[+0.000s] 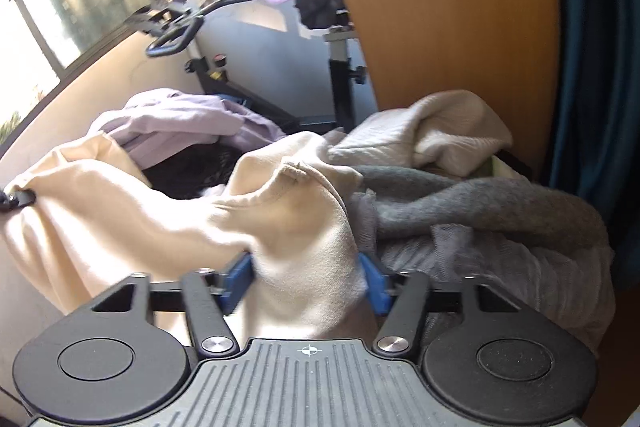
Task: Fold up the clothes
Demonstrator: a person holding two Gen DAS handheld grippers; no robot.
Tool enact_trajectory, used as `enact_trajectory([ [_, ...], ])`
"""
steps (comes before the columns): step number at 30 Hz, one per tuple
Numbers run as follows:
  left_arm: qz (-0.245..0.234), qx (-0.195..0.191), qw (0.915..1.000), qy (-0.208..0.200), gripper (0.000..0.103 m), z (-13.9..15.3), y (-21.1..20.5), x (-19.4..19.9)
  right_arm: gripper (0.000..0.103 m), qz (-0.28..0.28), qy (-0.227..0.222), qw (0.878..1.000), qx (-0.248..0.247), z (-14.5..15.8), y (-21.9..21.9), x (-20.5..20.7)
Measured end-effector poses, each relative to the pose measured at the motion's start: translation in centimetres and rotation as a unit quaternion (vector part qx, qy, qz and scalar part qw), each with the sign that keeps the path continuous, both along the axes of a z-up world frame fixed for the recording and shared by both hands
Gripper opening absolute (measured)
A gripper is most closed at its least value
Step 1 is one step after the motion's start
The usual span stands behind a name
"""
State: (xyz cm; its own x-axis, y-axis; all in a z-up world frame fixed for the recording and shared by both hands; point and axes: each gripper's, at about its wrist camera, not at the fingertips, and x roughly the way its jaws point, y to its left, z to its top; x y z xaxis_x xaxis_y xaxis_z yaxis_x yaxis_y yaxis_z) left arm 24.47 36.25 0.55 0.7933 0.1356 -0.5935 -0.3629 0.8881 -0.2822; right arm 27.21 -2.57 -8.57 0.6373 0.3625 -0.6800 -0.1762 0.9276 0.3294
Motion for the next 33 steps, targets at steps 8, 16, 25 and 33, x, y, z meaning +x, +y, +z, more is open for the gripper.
enact_trajectory([
  [8, -0.041, 0.03, 0.9976, -0.048, 0.008, 2.4, -0.8, -0.5, 0.011, 0.016, -0.174, 0.984, 0.036, 9.6, 1.2, -0.4],
  [16, -0.115, 0.083, 0.9815, -0.128, 0.008, 8.3, -3.3, 1.6, 0.011, -0.036, -0.299, 0.952, 0.057, 17.5, -0.6, 0.5],
  [25, -0.164, 0.087, 0.981, 0.057, 0.009, -4.0, -4.4, 9.3, 0.011, -0.036, -0.109, 0.993, -0.013, 6.7, 2.5, 4.8],
  [33, -0.199, 0.019, 0.9683, 0.15, 0.046, -8.4, -2.9, 8.7, 0.015, -0.029, -0.022, 0.999, -0.028, 1.1, 2.9, 3.0],
])
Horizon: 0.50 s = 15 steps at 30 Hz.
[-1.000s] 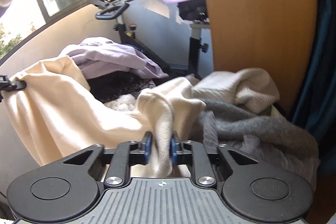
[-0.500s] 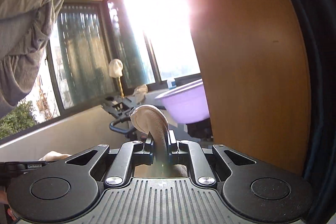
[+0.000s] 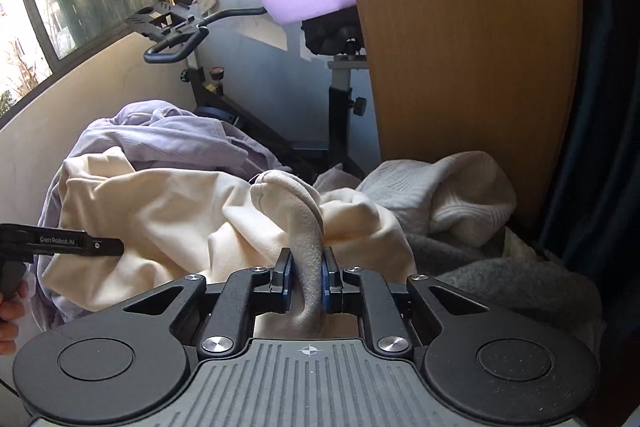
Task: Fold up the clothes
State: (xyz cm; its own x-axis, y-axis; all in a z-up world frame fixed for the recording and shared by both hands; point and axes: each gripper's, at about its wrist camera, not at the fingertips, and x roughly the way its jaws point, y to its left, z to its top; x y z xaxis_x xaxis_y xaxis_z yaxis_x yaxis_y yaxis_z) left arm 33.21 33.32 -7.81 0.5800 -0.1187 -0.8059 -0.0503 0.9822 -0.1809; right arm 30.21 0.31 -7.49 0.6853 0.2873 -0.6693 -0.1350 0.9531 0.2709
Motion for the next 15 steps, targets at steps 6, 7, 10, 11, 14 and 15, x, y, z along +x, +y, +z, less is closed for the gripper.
enact_trajectory([
  [6, 0.025, -0.014, 0.9995, 0.012, 0.051, 1.6, 1.5, -1.7, 0.035, -0.002, 0.008, 0.999, 0.035, 0.1, -2.4, -1.1],
  [7, 0.028, -0.014, 0.9995, 0.007, 0.051, 2.1, 1.6, -2.1, 0.036, -0.002, 0.004, 0.999, 0.034, 0.3, -2.8, -1.2],
  [10, 0.028, 0.01, 0.9995, -0.014, 0.067, 3.3, 0.8, -3.2, 0.044, -0.009, -0.005, 0.999, 0.037, 1.0, -4.2, -1.6],
  [11, 0.027, 0.019, 0.9992, -0.02, 0.069, 3.7, 0.4, -3.4, 0.048, -0.016, -0.009, 0.999, 0.04, 1.1, -4.7, -1.7],
  [14, 0.02, 0.035, 0.9985, -0.036, 0.069, 4.7, -1.1, -4.0, 0.056, -0.041, -0.02, 0.998, 0.052, 1.3, -6.2, -2.1],
  [15, 0.007, 0.035, 0.9984, -0.043, 0.069, 5.0, -2.1, -4.3, 0.056, -0.049, -0.021, 0.997, 0.057, 1.3, -6.8, -2.2],
])
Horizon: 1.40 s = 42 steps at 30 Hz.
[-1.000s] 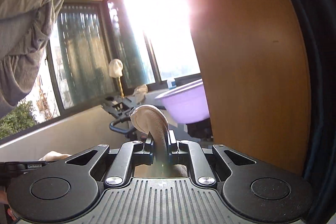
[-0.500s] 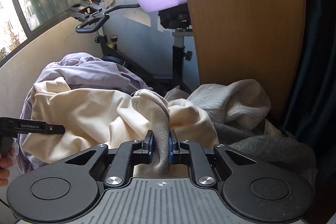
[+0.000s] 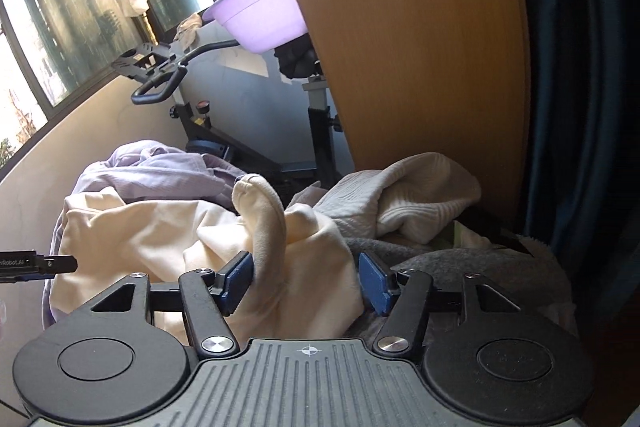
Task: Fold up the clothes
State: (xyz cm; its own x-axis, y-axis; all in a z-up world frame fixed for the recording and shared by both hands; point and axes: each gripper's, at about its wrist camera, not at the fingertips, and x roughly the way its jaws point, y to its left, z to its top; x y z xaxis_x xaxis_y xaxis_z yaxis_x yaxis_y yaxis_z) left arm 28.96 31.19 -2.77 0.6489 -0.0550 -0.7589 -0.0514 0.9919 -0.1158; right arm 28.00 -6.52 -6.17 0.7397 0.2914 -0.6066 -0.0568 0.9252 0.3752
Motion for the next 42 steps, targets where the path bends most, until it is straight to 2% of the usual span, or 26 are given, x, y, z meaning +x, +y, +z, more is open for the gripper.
enact_trajectory([
  [3, -0.04, 0.002, 0.999, -0.019, 0.069, 0.9, -3.0, -0.7, 0.056, -0.029, 0.001, 0.999, 0.017, -0.2, -1.7, -0.2],
  [6, -0.092, 0.006, 0.9952, -0.033, 0.082, 1.4, -6.4, -1.2, 0.056, -0.051, 0.003, 0.998, 0.028, -0.5, -3.3, -0.4],
  [7, -0.125, 0.01, 0.9916, -0.029, 0.086, 0.8, -8.2, -1.3, 0.056, -0.056, 0.004, 0.998, 0.031, -0.6, -3.7, -0.6],
  [11, -0.233, 0.054, 0.9709, -0.008, 0.087, -2.6, -15.2, -1.4, 0.056, -0.074, 0.011, 0.997, 0.034, -0.9, -5.1, -1.3],
  [14, -0.26, 0.079, 0.9622, -0.012, 0.087, -4.3, -18.2, -1.1, 0.056, -0.077, 0.014, 0.997, 0.028, -1.1, -5.6, -1.8],
  [15, -0.264, 0.08, 0.9609, -0.018, 0.086, -4.5, -18.7, -1.0, 0.056, -0.079, 0.014, 0.996, 0.028, -1.1, -5.7, -1.9],
  [16, -0.265, 0.077, 0.9607, -0.026, 0.065, -4.4, -18.7, -0.9, 0.056, -0.081, 0.013, 0.996, 0.029, -1.2, -5.7, -1.9],
  [18, -0.262, 0.065, 0.962, -0.037, 0.025, -3.9, -17.9, -0.9, 0.056, -0.081, 0.013, 0.996, 0.033, -1.2, -5.7, -1.9],
  [19, -0.257, 0.057, 0.9636, -0.044, 0.022, -3.4, -17.3, -0.9, 0.056, -0.079, 0.013, 0.996, 0.036, -1.3, -5.6, -1.8],
  [24, -0.196, 0.026, 0.9779, -0.067, 0.017, -0.9, -12.0, -1.3, 0.056, -0.051, 0.017, 0.998, 0.035, -1.6, -3.5, -0.3],
  [30, -0.115, 0.003, 0.9915, -0.061, 0.017, -0.1, -5.1, -3.1, 0.059, 0.013, 0.027, 0.999, 0.042, -2.1, 1.9, 3.0],
  [32, -0.082, -0.005, 0.995, -0.057, 0.017, -0.4, -3.1, -3.7, 0.063, 0.032, 0.029, 0.998, 0.043, -2.0, 3.8, 3.9],
  [36, -0.036, -0.023, 0.9972, -0.061, 0.016, -0.6, 0.7, -4.4, 0.067, 0.058, 0.032, 0.997, 0.043, -1.8, 7.4, 5.8],
  [40, -0.014, -0.022, 0.9973, -0.069, 0.016, -0.4, 3.4, -4.7, 0.08, 0.058, 0.056, 0.993, 0.089, -2.0, 9.6, 7.9],
  [42, -0.01, -0.027, 0.9973, -0.067, 0.016, -0.7, 4.0, -4.8, 0.082, 0.057, 0.069, 0.991, 0.1, -2.6, 10.6, 8.9],
])
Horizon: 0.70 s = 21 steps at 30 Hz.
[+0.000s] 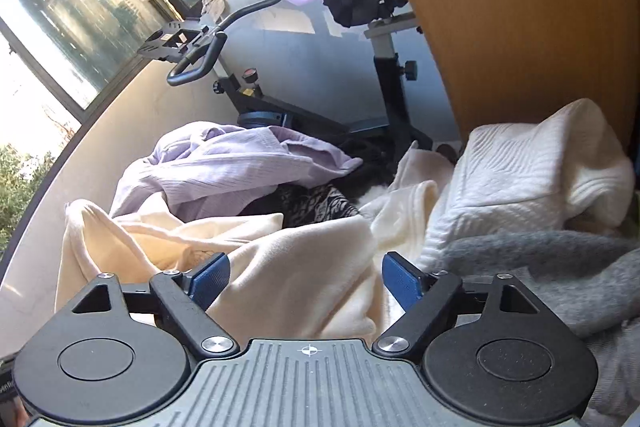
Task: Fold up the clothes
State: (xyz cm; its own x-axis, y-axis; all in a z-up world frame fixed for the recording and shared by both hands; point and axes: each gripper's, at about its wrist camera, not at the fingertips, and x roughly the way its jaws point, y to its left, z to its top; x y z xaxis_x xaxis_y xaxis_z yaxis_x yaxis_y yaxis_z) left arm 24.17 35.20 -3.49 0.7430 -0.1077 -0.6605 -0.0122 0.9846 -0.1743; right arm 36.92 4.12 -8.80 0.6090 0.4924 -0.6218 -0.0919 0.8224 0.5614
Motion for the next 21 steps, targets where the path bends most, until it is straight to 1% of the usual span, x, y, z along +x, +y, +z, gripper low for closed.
enact_trajectory([
  [1, 0.0, -0.003, 1.0, 0.0, 0.016, -0.2, 0.2, -0.1, 0.081, 0.0, 0.004, 1.0, -0.006, -0.4, 0.6, 0.5],
  [3, -0.001, -0.005, 1.0, 0.0, 0.016, -0.5, 0.5, -0.3, 0.066, 0.006, 0.007, 1.0, -0.023, -1.2, 1.5, 1.4],
  [5, -0.001, -0.01, 0.9999, 0.0, 0.016, -0.7, 0.8, -0.3, 0.013, 0.023, 0.013, 0.999, -0.037, -1.8, 2.4, 1.7],
  [6, -0.001, -0.015, 0.9999, -0.001, 0.016, -0.7, 1.0, -0.2, 0.013, 0.034, 0.019, 0.998, -0.048, -2.0, 2.8, 1.5],
  [8, 0.003, -0.023, 0.9997, -0.002, 0.016, -0.6, 1.4, 0.1, 0.011, 0.057, 0.004, 0.996, -0.071, -1.8, 3.5, 0.5],
  [9, 0.007, -0.026, 0.9996, -0.004, 0.015, -0.5, 1.6, 0.3, 0.011, 0.08, -0.005, 0.993, -0.084, -1.4, 3.9, -0.2],
  [10, 0.013, -0.027, 0.9995, -0.008, 0.015, -0.3, 1.9, 0.5, 0.01, 0.104, -0.006, 0.991, -0.085, -1.0, 4.3, -1.0],
  [12, 0.026, -0.031, 0.999, -0.016, 0.015, 0.2, 2.7, 0.9, 0.01, 0.162, -0.004, 0.985, -0.066, -0.2, 5.0, -2.7],
  [14, 0.043, -0.033, 0.9984, -0.018, 0.015, 0.5, 3.6, 1.5, 0.01, 0.215, 0.002, 0.976, -0.046, 0.5, 5.7, -4.2],
  [16, 0.061, -0.032, 0.9976, -0.011, 0.015, 0.3, 4.3, 2.1, 0.01, 0.228, 0.041, 0.972, -0.023, -0.7, 6.4, -4.6],
  [18, 0.067, -0.037, 0.9971, 0.001, 0.016, -0.4, 4.8, 2.6, 0.01, 0.238, 0.079, 0.968, -0.005, -1.9, 7.0, -5.0],
  [20, 0.075, -0.046, 0.996, 0.019, 0.019, -1.2, 5.3, 3.1, 0.01, 0.225, 0.1, 0.969, -0.017, -3.6, 7.5, -4.8],
  [21, 0.08, -0.056, 0.9946, 0.035, 0.025, -1.7, 5.5, 3.4, 0.01, 0.226, 0.099, 0.969, -0.019, -3.6, 7.6, -4.8],
])
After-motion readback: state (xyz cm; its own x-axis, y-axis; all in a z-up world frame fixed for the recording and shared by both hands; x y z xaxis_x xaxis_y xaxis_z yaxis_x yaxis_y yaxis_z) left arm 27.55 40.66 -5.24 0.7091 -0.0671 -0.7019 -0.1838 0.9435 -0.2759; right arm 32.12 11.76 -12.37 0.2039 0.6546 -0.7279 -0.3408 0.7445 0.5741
